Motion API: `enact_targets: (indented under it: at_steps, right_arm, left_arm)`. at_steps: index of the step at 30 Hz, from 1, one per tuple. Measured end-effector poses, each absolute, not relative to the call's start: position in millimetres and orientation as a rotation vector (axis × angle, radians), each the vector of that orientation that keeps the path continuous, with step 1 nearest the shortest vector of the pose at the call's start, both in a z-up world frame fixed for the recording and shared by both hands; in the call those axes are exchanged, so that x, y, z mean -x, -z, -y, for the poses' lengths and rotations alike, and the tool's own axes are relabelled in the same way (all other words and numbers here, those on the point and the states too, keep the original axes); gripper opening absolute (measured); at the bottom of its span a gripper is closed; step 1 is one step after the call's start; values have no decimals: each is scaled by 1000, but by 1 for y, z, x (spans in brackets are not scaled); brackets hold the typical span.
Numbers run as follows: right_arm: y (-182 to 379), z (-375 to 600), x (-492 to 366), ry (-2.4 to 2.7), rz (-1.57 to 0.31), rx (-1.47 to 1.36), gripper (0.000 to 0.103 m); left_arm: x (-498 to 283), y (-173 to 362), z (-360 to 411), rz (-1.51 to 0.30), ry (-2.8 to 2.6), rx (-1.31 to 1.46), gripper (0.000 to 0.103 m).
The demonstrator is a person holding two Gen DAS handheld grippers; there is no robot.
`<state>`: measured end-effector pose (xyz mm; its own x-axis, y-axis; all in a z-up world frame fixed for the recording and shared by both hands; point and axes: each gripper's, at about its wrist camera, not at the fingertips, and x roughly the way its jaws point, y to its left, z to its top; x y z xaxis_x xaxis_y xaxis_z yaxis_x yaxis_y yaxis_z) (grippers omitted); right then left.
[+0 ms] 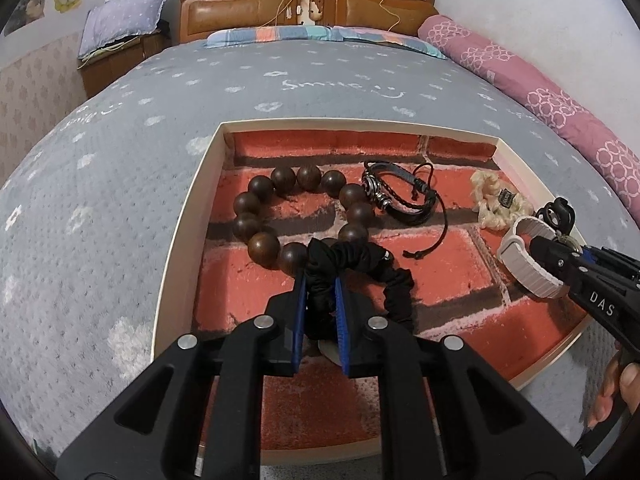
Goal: Organize jewelry
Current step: 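Open both tools to release the scrunchie and watch in the tray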
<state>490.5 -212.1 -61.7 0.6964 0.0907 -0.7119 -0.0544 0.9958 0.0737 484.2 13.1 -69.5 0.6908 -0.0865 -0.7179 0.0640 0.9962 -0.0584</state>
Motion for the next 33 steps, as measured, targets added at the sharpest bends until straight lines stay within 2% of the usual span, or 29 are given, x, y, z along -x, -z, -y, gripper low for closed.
enact_targets:
  at_steps: [5,9,15,17,18,19,20,26,28,29,30,31,33]
  right_arm:
    - [65,211,-492,-88,-813,-43,16]
    - [65,209,-492,-93,-816,-35,19]
    - [64,210,-491,-97,-811,-42,20]
    - [62,211,-489,-100,-803,-50,29]
    - [60,212,-488,-101,-799,-53,33]
    - [58,212,-487,-113,-791,-57,36]
    - [57,211,-485,-120,-786,-53,36]
    - [47,212,-479,-168,-750,-69,52]
    - [42,213,-475,-186,-730,-70,63]
    - [40,213,-473,-196,-719,-69,67]
    - [38,212,-470,-204,-708,-66,78]
    - [35,212,-466,-191,-690,-49,82]
    - [28,212,-459,-168,-653,-15,82]
  left_arm:
    - [-486,74,-13,-821,86,31,15]
    - [-486,73,-13,-818,71,29,37]
    - [-483,71,-15,-815,75,30,45]
    - [-481,70,-12,-810,80,22,49]
    - [-480,69,-10,-805,78,11,55]
    - [-478,68,-8,-798,67,-2,69]
    - [-475,65,-6,-778,52,-21,74]
    - [-467,58,-4,-760,68,-20,81]
    - [-464,57,-3,-750,66,-22,91]
    - [-461,55,-3,-736,57,-28,93]
    - [-459,53,-3,-726,49,-34,95]
    - [-457,51,-3,-716,42,-39,96]
    - [-452,47,-3,-701,30,-41,98]
